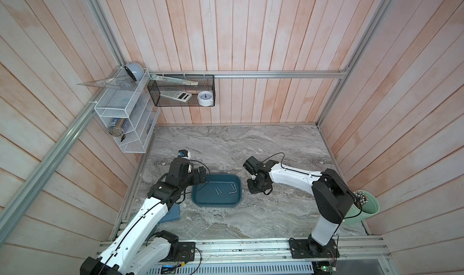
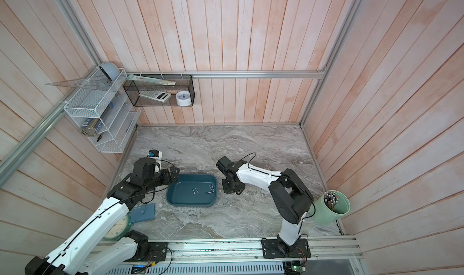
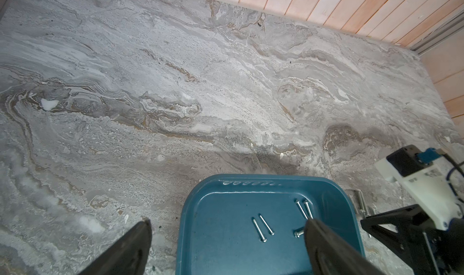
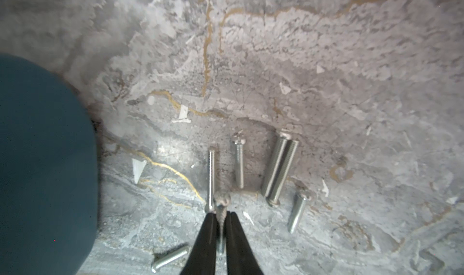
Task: Take out the screws from the storage box
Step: Place the screw at the center of the board, then pick up the screw from the storage box.
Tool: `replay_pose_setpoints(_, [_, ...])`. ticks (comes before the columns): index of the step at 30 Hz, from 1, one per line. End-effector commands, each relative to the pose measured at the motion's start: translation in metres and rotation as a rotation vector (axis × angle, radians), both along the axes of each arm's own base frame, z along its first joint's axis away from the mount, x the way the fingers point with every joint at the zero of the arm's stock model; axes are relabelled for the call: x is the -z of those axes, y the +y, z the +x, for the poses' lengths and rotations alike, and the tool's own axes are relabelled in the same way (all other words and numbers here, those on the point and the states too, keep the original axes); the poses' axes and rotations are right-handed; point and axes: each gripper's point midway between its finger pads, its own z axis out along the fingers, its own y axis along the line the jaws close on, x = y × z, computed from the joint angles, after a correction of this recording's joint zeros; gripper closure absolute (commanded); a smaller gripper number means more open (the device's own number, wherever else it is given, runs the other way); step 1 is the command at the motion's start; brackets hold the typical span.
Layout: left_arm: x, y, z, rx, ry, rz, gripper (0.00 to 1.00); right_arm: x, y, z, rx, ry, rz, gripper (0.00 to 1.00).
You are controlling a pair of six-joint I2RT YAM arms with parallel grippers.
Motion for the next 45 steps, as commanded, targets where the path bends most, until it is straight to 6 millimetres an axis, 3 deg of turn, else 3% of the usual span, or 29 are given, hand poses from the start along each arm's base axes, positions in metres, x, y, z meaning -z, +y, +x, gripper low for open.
replay_pose_setpoints(1, [-0.002, 0.003, 0.003, -0.013, -0.007, 0.007, 0.00, 0.002, -0.005, 0.000, -0.004, 0.007, -0.042, 0.85])
replay_pose_setpoints(12, [-0.003, 0.006, 0.001, -0.026, -0.004, 0.014, 0.00, -0.007, -0.004, 0.004, -0.009, -0.002, -0.055, 0.81])
replay_pose_setpoints(21, [-0.007, 0.009, 0.001, -0.041, -0.019, 0.020, 0.00, -0.058, 0.003, 0.013, 0.013, -0.120, 0.023, 0.83])
replay_pose_setpoints(28, [-0.012, 0.022, 0.002, -0.096, -0.047, 0.056, 0.00, -0.089, 0.062, 0.005, -0.101, -0.180, 0.034, 0.81])
replay_pose_setpoints(32, [-0.014, 0.024, 0.000, -0.104, -0.064, 0.052, 0.00, -0.080, 0.106, 0.002, -0.199, -0.194, -0.029, 0.81])
replay_pose_setpoints(35, [-0.014, 0.024, -0.001, -0.103, -0.065, 0.051, 0.00, -0.066, 0.121, 0.003, -0.234, -0.169, -0.069, 0.81])
replay_pose_setpoints(39, [-0.016, 0.024, -0.001, -0.103, -0.071, 0.049, 0.00, -0.050, 0.128, 0.006, -0.265, -0.151, -0.089, 0.79])
replay_pose_setpoints(45, [-0.017, 0.024, -0.001, -0.101, -0.075, 0.047, 0.00, -0.026, 0.120, 0.011, -0.254, -0.089, -0.116, 0.78])
